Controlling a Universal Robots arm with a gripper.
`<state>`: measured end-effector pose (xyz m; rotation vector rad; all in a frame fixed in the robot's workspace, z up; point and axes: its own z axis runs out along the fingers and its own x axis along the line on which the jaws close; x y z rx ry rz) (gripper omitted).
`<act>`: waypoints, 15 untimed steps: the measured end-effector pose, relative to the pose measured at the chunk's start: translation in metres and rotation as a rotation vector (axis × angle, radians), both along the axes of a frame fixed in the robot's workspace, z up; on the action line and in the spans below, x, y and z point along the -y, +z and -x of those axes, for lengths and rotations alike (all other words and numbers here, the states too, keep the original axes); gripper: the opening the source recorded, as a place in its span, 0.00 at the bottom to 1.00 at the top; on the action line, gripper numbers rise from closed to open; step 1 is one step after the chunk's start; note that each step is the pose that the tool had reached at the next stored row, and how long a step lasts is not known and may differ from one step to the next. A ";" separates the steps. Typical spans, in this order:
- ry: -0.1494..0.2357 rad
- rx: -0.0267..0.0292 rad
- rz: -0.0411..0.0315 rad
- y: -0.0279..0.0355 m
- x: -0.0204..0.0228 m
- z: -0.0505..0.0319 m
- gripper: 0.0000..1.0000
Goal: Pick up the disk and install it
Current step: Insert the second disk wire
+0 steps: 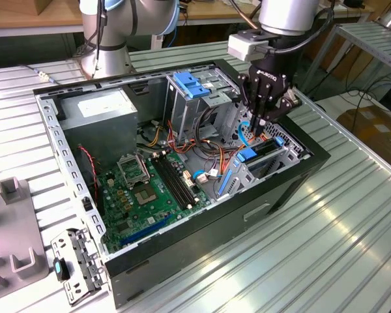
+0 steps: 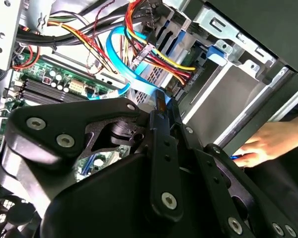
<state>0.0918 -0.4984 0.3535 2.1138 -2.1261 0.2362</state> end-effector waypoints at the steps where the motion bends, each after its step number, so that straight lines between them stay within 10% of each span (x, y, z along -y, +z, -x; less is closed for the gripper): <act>1: 0.001 0.0036 -0.0070 -0.0003 0.0018 0.0005 0.16; 6: 0.006 0.0208 -0.0405 -0.0020 0.0109 0.0038 0.16; 15: 0.007 0.0224 -0.0427 -0.0020 0.0114 0.0042 0.16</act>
